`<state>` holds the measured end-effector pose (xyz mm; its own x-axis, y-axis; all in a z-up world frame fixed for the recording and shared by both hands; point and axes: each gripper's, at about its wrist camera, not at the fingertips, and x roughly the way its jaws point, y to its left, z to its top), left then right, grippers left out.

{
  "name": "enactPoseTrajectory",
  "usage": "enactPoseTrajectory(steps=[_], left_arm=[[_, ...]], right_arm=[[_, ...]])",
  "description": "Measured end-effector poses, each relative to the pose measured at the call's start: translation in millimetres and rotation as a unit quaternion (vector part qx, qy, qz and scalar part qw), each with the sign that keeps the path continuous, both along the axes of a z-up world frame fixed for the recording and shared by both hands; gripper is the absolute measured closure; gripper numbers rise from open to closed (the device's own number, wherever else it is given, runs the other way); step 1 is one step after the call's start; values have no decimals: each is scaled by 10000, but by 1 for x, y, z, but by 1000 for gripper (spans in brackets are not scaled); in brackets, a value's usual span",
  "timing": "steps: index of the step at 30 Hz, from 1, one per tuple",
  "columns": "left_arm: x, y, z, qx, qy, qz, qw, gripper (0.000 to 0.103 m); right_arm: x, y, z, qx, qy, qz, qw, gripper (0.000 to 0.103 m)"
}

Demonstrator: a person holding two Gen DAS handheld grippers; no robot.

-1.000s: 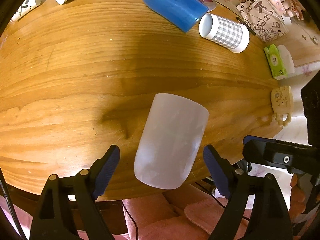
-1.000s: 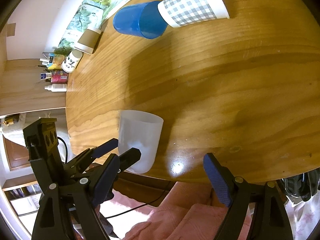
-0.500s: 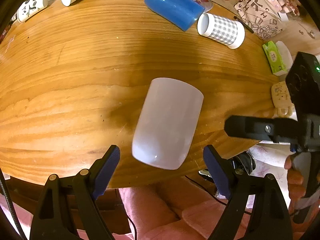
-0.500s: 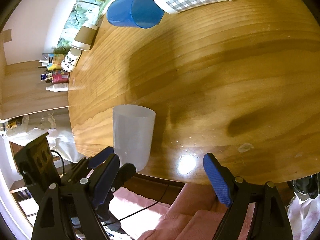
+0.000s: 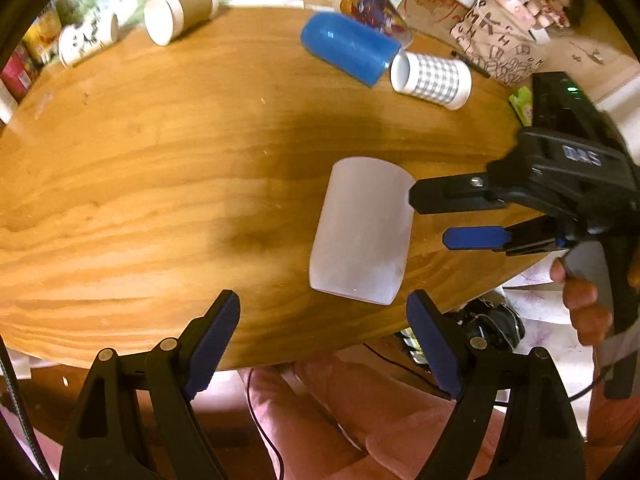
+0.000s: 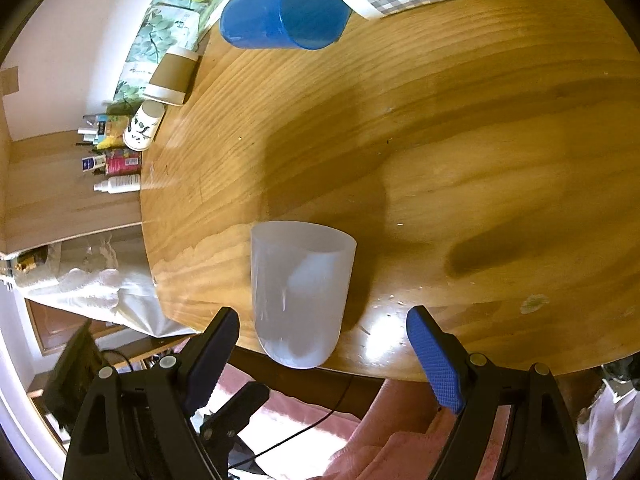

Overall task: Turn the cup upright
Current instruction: 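Grasp the white cup with the left gripper while the right gripper holds it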

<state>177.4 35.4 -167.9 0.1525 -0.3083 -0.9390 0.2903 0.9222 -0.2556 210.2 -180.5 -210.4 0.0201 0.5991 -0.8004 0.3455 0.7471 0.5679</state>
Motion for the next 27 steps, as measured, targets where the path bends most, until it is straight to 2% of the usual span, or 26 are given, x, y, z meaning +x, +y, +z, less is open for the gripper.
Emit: enactPoseTrajectory(steps=[4, 12, 18, 22, 27], left_arm=[[-6, 11, 6, 9, -378, -68, 9993, 15], [-13, 29, 13, -143, -832, -263, 9961, 15], [-19, 40, 19, -321, -1112, -474, 9921, 16], [-22, 44, 20, -377, -1169, -687, 9900, 16], [-25, 50, 18, -449, -1039, -949, 9890, 16]], right_arm=[[0, 7, -4, -45, 43, -161, 9999, 17], [-2, 21, -9, -299, 46, -531, 9981, 17], [-5, 29, -11, -800, -28, -734, 9941, 17], [-4, 32, -14, -890, -52, -885, 9921, 17], [-5, 38, -13, -1091, -93, -1037, 9886, 17]])
